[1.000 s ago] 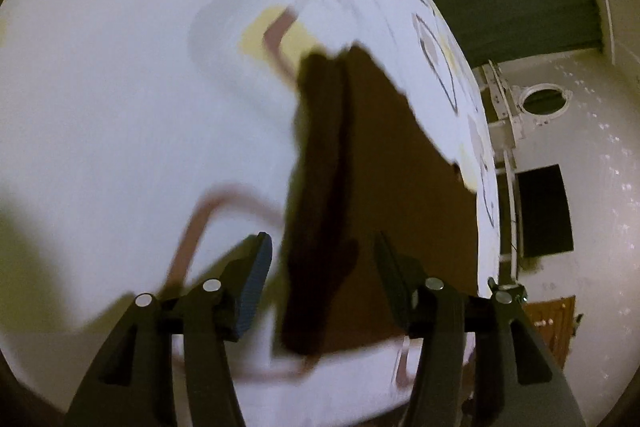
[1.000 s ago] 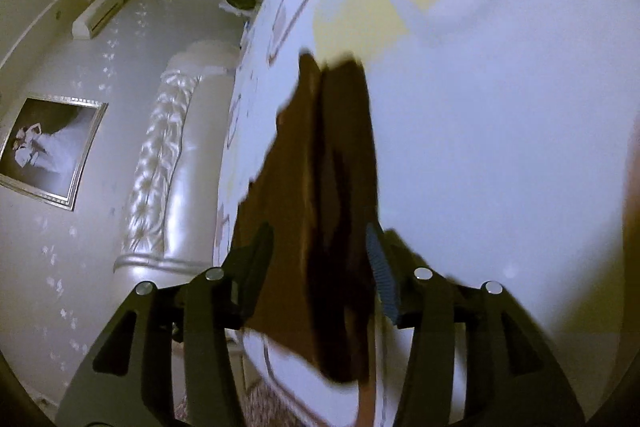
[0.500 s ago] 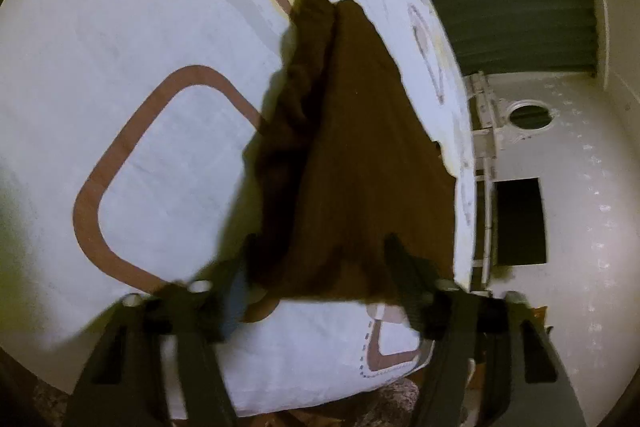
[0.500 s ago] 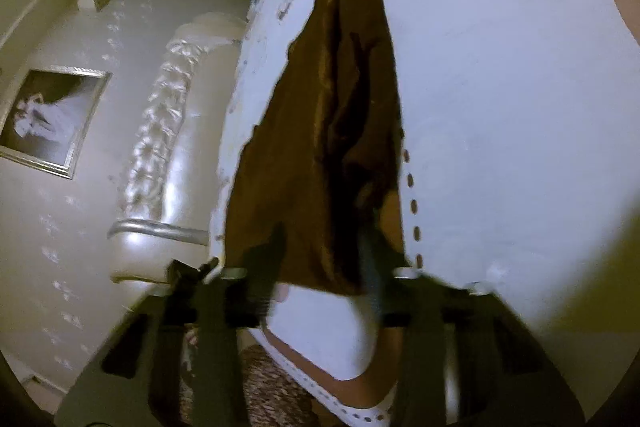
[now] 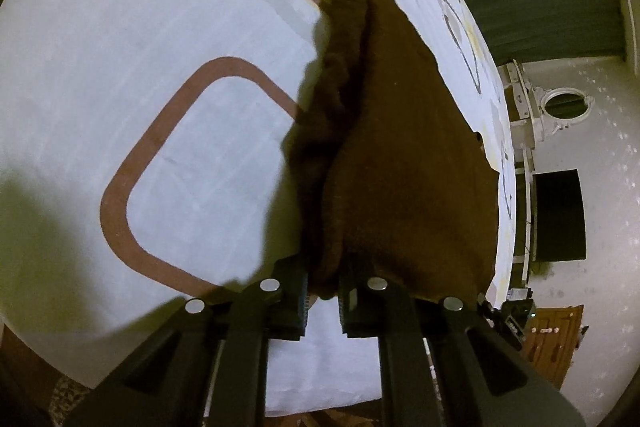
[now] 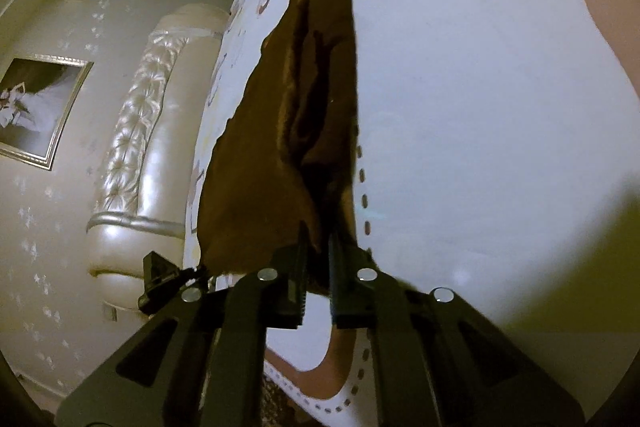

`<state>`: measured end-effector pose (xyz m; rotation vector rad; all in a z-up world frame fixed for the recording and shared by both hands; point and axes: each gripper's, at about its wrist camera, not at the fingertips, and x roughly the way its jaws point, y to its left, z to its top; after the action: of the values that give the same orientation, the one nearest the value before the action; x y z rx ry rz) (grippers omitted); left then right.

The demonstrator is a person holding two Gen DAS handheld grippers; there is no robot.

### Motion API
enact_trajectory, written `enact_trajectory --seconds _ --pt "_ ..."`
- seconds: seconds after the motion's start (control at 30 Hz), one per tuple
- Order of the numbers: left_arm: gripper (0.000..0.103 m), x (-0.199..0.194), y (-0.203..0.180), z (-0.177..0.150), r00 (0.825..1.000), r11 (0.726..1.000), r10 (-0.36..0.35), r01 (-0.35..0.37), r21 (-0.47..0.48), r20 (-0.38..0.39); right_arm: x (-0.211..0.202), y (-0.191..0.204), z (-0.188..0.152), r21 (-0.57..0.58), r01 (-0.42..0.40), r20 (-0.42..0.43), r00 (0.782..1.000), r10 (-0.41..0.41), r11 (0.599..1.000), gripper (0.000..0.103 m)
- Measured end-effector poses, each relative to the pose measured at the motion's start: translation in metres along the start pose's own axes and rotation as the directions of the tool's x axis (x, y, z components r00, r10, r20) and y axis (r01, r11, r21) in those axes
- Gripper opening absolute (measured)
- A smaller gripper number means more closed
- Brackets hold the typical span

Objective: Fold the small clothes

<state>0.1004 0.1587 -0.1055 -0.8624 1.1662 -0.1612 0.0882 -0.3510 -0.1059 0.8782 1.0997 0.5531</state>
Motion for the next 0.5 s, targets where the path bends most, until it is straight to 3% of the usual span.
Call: enact_trajectory --seconds 0.07,0.13,0.23,0.37,0.5 --pt "0.015 -0.001 -0.002 -0.002 1.0 1.0 0.002 -0.003 0.021 0.014 -0.009 0.013 0.005 -0.043 0.074 0.033 0.997 -0.072 0.996 0.025" --pt "0.018 -0.002 -0.004 -0.004 1.0 0.999 0.002 -0.003 0.036 0.028 -0.023 0.034 0.008 -0.093 0.16 0.089 0.984 -0.152 0.983 0.029" --pt "0.03 -0.004 -0.004 -0.004 0.999 0.999 -0.025 0.022 0.047 0.044 -0.026 0.073 0.014 -0.16 0.187 0.115 0.979 -0.17 0.969 0.036" --pt "0.052 -0.003 -0.003 -0.003 0.993 0.994 -0.102 0.1 0.033 0.058 0.011 0.132 0.019 -0.26 0.175 0.047 0.985 -0.169 0.95 0.044" --pt "0.062 -0.003 -0.002 0.001 0.983 0.985 -0.172 0.172 0.013 0.069 0.075 0.197 0.018 -0.38 0.16 -0.057 0.979 -0.195 0.911 0.046"
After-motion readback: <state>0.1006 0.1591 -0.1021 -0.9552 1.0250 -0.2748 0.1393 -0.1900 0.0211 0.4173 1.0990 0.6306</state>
